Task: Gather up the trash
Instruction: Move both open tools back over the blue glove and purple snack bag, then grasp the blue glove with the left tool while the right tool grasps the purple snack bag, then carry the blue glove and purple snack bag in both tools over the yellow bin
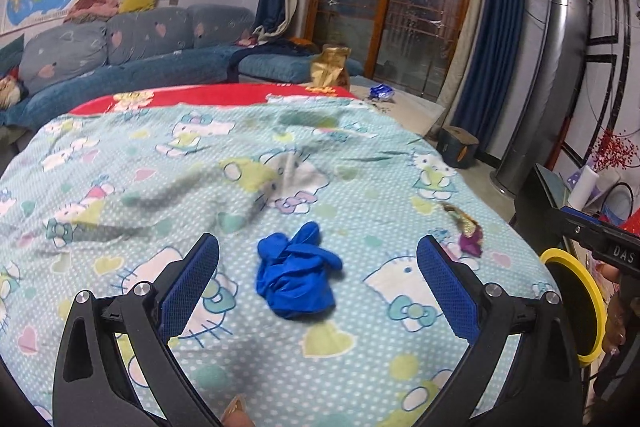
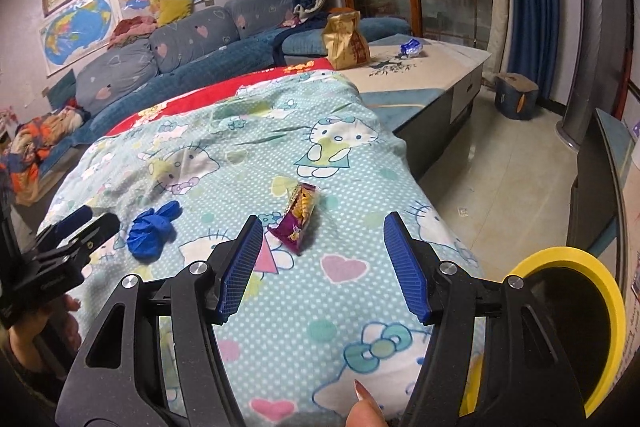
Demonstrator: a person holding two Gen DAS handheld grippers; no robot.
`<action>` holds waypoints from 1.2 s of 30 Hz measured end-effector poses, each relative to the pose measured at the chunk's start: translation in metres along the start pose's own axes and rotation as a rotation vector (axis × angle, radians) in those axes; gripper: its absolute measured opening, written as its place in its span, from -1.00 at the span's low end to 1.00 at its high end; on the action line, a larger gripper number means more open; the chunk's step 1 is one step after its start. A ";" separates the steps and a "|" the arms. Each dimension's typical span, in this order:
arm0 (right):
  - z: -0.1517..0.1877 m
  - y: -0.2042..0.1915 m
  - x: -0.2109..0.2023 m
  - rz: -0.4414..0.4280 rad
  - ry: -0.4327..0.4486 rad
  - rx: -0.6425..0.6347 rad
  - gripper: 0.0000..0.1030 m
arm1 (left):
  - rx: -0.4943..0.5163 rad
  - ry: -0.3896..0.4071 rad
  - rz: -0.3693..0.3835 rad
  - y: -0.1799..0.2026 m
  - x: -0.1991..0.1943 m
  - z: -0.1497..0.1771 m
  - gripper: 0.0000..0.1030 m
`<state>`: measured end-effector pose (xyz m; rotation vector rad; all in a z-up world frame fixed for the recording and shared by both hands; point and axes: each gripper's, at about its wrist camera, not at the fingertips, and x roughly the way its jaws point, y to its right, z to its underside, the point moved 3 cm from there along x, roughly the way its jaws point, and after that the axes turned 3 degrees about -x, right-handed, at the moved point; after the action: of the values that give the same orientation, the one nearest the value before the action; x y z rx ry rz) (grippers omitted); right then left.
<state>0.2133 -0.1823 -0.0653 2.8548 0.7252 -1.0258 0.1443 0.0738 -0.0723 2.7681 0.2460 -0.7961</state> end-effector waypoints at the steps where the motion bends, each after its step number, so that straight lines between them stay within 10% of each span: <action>1: 0.000 0.000 0.004 0.001 -0.004 0.003 0.08 | -0.005 -0.007 0.002 -0.001 0.001 0.002 0.87; 15: -0.004 -0.006 0.068 -0.044 -0.119 0.049 0.04 | -0.070 -0.116 0.048 -0.006 0.036 0.016 0.81; 20: -0.002 -0.014 0.092 -0.065 -0.169 0.053 -0.09 | -0.128 -0.169 0.041 -0.016 0.051 0.022 0.48; 24: 0.003 -0.019 0.106 -0.081 -0.212 0.053 -0.70 | -0.171 -0.202 0.044 -0.024 0.059 0.026 -0.21; 27: 0.007 -0.023 0.102 -0.078 -0.206 0.023 -0.71 | -0.167 -0.208 0.057 -0.023 0.060 0.028 -0.56; 36: 0.005 -0.015 0.056 -0.079 -0.117 0.011 -0.72 | -0.093 -0.170 0.124 0.008 0.044 0.022 -0.69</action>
<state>0.2414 -0.1465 -0.1012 2.7670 0.8313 -1.1985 0.1724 0.0642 -0.1123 2.5822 0.0764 -0.9557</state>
